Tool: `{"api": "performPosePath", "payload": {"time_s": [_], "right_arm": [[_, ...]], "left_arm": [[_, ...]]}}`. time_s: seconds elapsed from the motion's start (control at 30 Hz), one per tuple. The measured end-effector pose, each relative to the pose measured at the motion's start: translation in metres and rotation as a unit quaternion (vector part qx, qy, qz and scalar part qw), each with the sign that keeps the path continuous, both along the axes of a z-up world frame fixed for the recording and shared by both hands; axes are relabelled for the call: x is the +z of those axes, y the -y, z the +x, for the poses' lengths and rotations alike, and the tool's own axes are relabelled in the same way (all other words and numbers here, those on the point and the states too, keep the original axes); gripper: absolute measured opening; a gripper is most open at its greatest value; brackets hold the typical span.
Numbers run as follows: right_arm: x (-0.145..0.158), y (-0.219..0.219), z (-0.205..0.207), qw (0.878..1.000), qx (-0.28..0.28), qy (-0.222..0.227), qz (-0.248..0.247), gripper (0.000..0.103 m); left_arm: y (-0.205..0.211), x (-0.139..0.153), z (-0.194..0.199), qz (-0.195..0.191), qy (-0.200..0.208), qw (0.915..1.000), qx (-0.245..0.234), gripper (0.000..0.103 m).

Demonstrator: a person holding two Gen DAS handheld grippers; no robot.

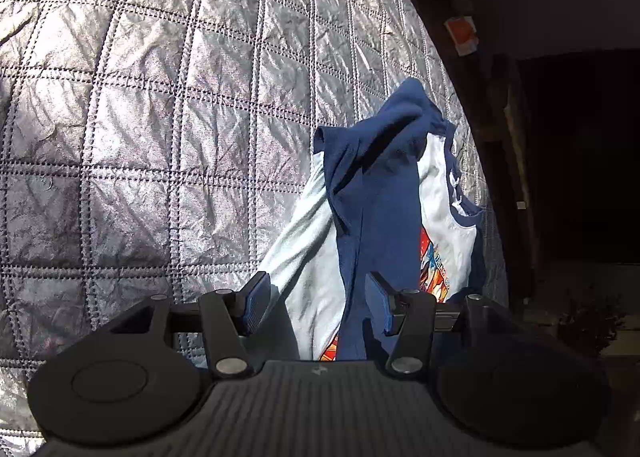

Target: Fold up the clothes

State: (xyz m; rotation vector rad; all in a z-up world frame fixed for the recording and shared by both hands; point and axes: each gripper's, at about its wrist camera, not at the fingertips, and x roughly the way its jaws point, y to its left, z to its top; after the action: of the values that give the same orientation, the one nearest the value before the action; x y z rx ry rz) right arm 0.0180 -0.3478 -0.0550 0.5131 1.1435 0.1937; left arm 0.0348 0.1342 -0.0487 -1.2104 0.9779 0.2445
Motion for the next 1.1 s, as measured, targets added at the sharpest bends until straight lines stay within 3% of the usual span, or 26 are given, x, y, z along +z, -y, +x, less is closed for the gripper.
{"api": "performPosePath", "payload": {"time_s": [0.03, 0.07, 0.1, 0.13, 0.2, 0.33, 0.37, 0.47, 0.5, 0.57, 0.67, 0.73, 0.8, 0.87, 0.93, 1.0, 1.03, 1.07, 1.1], "right_arm": [[0.001, -0.007, 0.001, 1.0, 0.014, 0.012, -0.021, 0.056], [0.0, -0.011, 0.002, 0.999, 0.024, 0.018, -0.032, 0.037], [0.0, -0.013, 0.003, 0.999, 0.03, 0.02, -0.035, 0.004], [0.001, -0.013, 0.004, 0.998, 0.031, 0.023, -0.039, 0.002], [0.01, -0.012, 0.001, 0.997, 0.029, 0.05, -0.054, 0.002], [0.056, -0.016, -0.011, 0.981, 0.037, 0.166, -0.094, 0.002], [0.059, -0.018, -0.009, 0.98, 0.046, 0.166, -0.102, 0.003], [0.041, -0.015, 0.003, 0.989, 0.051, 0.088, -0.107, 0.009], [0.035, -0.011, 0.004, 0.989, 0.04, 0.073, -0.12, 0.016], [0.033, -0.006, -0.001, 0.985, 0.029, 0.08, -0.148, 0.016], [0.04, -0.017, -0.014, 0.969, 0.072, 0.124, -0.203, 0.016], [0.048, -0.038, -0.022, 0.957, 0.141, 0.152, -0.204, 0.021], [0.047, -0.064, -0.025, 0.944, 0.214, 0.148, -0.201, 0.035], [0.037, -0.089, -0.025, 0.931, 0.266, 0.132, -0.212, 0.034], [0.023, -0.102, -0.023, 0.924, 0.283, 0.116, -0.229, 0.033], [0.013, -0.098, -0.016, 0.931, 0.271, 0.085, -0.228, 0.031], [0.014, -0.095, -0.015, 0.932, 0.271, 0.083, -0.227, 0.024], [0.014, -0.094, -0.015, 0.927, 0.28, 0.08, -0.238, 0.011], [0.015, -0.092, -0.015, 0.921, 0.292, 0.075, -0.247, 0.011]], "left_arm": [[0.0, 0.001, 0.0, 0.001, 0.001, 1.0, -0.001, 0.048], [0.001, 0.001, 0.0, 0.001, 0.001, 1.0, -0.002, 0.048], [0.002, 0.0, 0.0, 0.0, 0.0, 1.0, -0.004, 0.048], [0.002, 0.0, -0.001, 0.0, -0.001, 1.0, -0.005, 0.048], [0.003, -0.001, -0.001, -0.001, -0.003, 1.0, -0.007, 0.049], [0.001, 0.001, -0.001, -0.001, 0.001, 1.0, -0.005, 0.049], [0.0, 0.002, -0.001, -0.001, 0.002, 1.0, -0.005, 0.05], [0.002, 0.001, 0.0, -0.001, 0.002, 1.0, -0.008, 0.05], [0.003, 0.0, 0.0, -0.002, 0.001, 0.9999, -0.01, 0.05], [0.005, 0.0, 0.001, -0.002, 0.001, 0.9999, -0.015, 0.05], [0.005, -0.001, 0.0, -0.001, 0.0, 0.9999, -0.016, 0.051], [0.005, -0.001, 0.001, 0.0, 0.001, 0.9999, -0.016, 0.051], [0.005, -0.001, 0.002, 0.002, 0.001, 0.9999, -0.015, 0.052], [0.007, -0.001, 0.002, 0.003, 0.0, 0.9998, -0.017, 0.052], [0.009, -0.003, 0.003, 0.004, -0.002, 0.9998, -0.022, 0.052], [0.011, -0.003, 0.002, 0.009, -0.004, 0.9996, -0.028, 0.052], [0.011, -0.003, 0.002, 0.012, -0.004, 0.9994, -0.031, 0.053], [0.01, -0.002, 0.002, 0.015, -0.004, 0.9993, -0.033, 0.053], [0.01, -0.001, 0.001, 0.018, -0.004, 0.9992, -0.034, 0.054]]}}
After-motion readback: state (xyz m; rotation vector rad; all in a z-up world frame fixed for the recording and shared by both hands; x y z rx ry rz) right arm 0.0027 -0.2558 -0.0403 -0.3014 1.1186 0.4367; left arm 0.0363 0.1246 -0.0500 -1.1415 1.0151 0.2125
